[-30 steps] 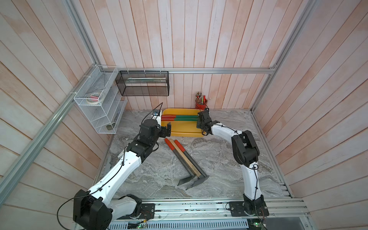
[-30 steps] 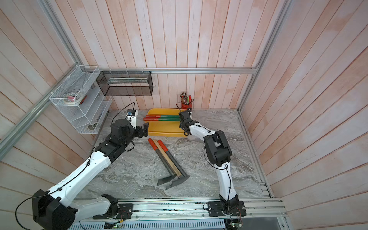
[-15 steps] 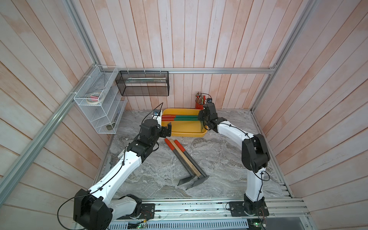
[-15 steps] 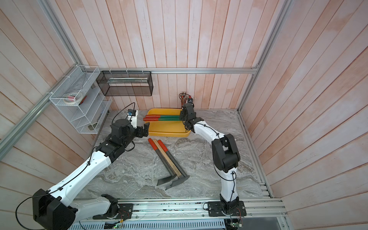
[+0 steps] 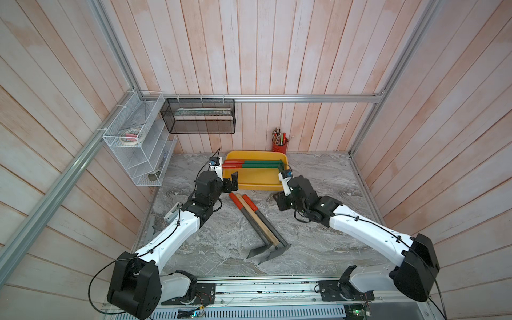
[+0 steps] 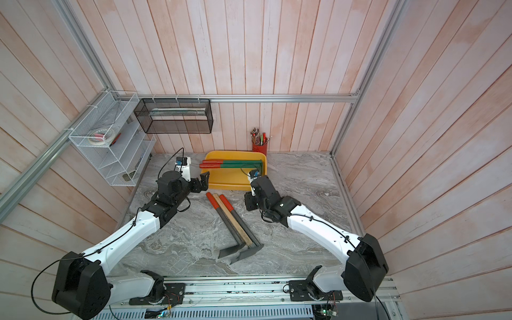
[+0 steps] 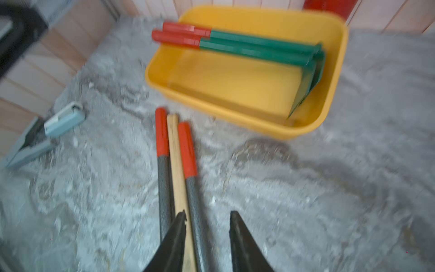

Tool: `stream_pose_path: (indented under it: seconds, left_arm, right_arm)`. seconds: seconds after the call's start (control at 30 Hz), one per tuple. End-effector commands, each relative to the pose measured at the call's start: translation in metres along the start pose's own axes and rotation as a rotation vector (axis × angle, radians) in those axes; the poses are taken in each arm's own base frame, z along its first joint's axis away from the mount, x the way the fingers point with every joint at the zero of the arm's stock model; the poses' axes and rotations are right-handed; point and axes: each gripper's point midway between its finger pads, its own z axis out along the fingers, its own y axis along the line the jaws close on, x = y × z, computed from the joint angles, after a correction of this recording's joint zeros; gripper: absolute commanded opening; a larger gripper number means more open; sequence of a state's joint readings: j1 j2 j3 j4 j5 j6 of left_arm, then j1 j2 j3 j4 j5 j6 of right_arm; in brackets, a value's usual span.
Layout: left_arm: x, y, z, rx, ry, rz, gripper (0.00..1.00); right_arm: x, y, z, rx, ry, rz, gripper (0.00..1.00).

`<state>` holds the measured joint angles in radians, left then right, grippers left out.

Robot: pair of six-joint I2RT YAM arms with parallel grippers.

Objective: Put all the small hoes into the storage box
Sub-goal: Pick up the hoe from the center of the board.

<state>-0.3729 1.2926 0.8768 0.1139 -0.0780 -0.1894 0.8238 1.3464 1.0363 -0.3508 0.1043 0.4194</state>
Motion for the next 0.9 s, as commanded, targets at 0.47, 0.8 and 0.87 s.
stream_pose_path:
  seconds: [0.47, 0.8, 0.87]
  left_arm:
    - [0.001, -0.001, 0.007, 0.012, -0.012, -0.008, 1.00]
    - [0.000, 0.004, -0.003, -0.013, -0.016, 0.002, 1.00]
    - [0.000, 0.005, -0.005, -0.014, -0.017, 0.002, 1.00]
  right_arm:
    - [0.118, 0.083, 0.009, -0.015, 0.413, 0.085, 0.30]
    - [0.134, 0.078, 0.069, 0.120, 0.463, -0.026, 0.32]
    - [0.142, 0.067, 0.077, 0.189, 0.489, -0.054, 0.34]
